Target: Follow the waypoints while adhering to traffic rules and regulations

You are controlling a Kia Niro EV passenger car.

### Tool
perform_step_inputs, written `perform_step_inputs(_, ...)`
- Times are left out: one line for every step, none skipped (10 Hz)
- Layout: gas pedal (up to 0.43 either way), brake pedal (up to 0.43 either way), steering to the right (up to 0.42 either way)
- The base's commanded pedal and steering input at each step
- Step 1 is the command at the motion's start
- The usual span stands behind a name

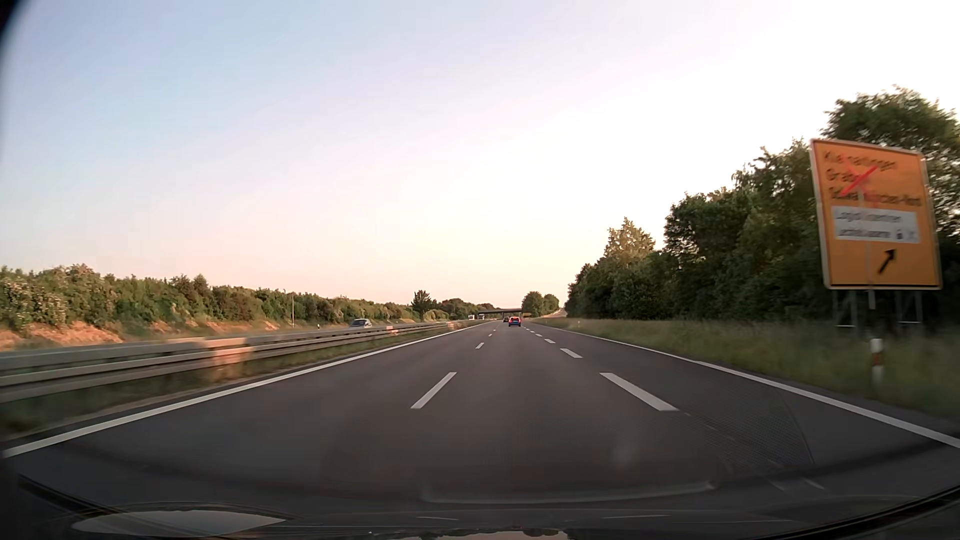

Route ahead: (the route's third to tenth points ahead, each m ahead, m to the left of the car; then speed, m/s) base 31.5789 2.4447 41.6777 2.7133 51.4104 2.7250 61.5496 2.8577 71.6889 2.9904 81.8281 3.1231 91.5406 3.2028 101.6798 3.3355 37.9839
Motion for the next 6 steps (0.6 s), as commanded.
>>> perform_step_inputs(0.287, 0.018, -0.003)
perform_step_inputs(0.28, 0.012, -0.003)
perform_step_inputs(0.28, 0.018, -0.003)
perform_step_inputs(0.28, 0.018, -0.003)
perform_step_inputs(0.28, 0.018, -0.003)
perform_step_inputs(0.28, 0.018, -0.003)
